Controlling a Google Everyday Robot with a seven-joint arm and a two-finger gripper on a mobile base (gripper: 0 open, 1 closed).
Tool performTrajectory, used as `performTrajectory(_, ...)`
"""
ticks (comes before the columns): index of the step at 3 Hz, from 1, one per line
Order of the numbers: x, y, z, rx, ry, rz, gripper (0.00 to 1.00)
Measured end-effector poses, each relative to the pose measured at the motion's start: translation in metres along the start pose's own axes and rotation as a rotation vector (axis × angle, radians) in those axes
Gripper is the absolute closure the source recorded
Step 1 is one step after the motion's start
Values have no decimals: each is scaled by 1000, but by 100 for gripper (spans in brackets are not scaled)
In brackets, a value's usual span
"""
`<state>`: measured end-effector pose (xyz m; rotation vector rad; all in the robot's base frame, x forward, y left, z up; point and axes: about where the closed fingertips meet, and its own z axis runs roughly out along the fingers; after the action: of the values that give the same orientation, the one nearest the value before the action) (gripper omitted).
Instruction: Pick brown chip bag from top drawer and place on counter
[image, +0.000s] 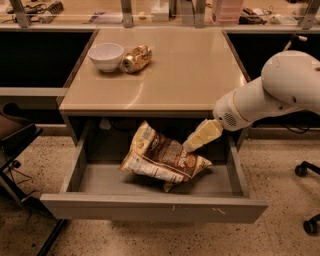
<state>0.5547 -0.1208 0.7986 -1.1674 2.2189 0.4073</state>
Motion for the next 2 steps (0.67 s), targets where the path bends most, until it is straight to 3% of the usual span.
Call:
performTrajectory(1,10,16,17,-26,4,14,0)
performTrajectory(2,7,16,13,-26,4,13,0)
